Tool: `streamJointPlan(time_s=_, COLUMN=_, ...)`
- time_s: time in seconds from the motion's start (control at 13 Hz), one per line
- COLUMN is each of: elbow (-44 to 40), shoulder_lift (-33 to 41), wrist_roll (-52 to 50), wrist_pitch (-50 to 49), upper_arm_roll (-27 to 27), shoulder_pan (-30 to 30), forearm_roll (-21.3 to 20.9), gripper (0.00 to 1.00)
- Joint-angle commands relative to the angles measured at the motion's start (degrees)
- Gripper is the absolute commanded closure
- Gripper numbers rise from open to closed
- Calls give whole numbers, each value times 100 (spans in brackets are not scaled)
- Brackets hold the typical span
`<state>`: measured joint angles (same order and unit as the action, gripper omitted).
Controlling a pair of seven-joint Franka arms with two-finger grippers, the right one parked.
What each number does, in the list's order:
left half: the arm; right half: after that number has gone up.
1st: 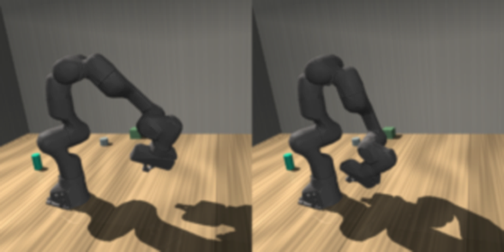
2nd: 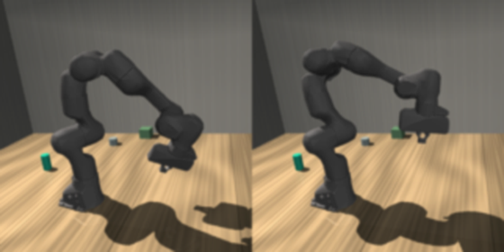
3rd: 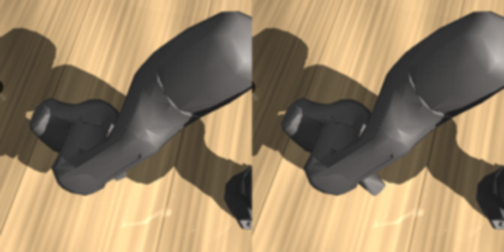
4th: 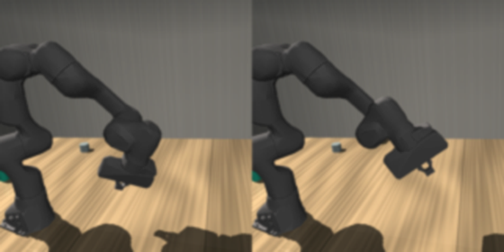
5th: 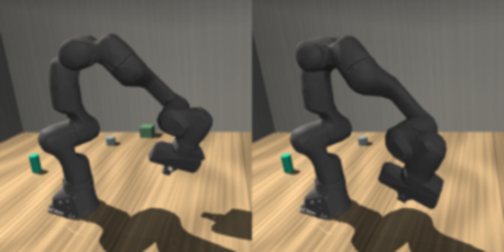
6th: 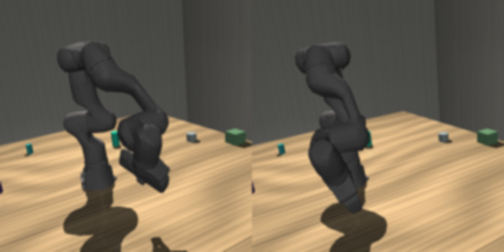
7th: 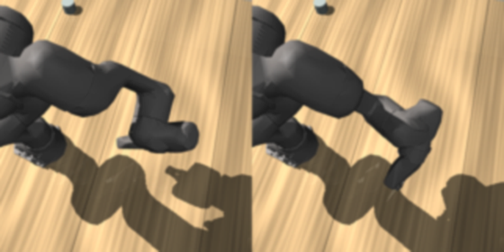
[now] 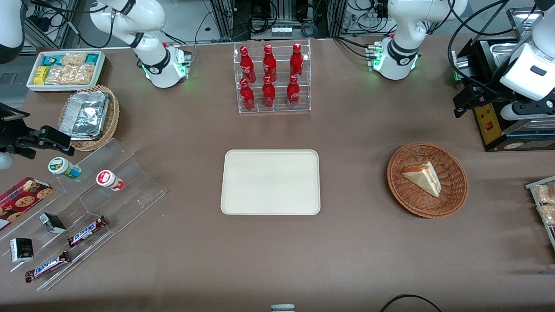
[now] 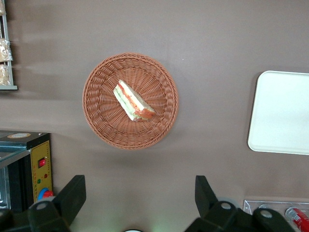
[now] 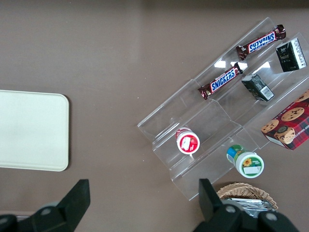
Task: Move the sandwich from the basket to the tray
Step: 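Move the left gripper over the wicker basket holding the sandwich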
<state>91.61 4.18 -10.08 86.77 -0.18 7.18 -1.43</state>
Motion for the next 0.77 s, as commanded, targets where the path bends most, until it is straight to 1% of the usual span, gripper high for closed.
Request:
streamJointPlan(time_s=0.0, elbow=-258, shoulder_lift=-145, wrist_roll=15, wrist_pitch=-125, upper_arm_roll=0, shoulder_pan=20, forearm_roll=28, gripper=0)
streamJointPlan(time_s=0.08, elbow=-336, shoulder_lift=-180, wrist_roll=6, wrist_pitch=-160, upper_arm_roll=0, shoulder_pan=3, forearm_roll=168, gripper=0)
streamJointPlan(time_s=0.15, elbow=-346, shoulder_lift=-198, wrist_roll=15, wrist_pitch=-204, upper_arm_roll=-9, shoulder_pan=-6, forearm_roll=196, gripper=0)
streamJointPlan(time_s=0.46, elbow=-197, shoulder_lift=-216, wrist_roll=-20, wrist_pitch=-222, upper_arm_roll=-44, shoulder_pan=-94, forearm_roll=108, gripper=0)
streamJointPlan(time_s=0.69, elbow=-73, shoulder_lift=-504, wrist_roll=-554, wrist_pitch=-134, upper_arm_roll=-184, shoulder_pan=-190, forearm_roll=108, gripper=0)
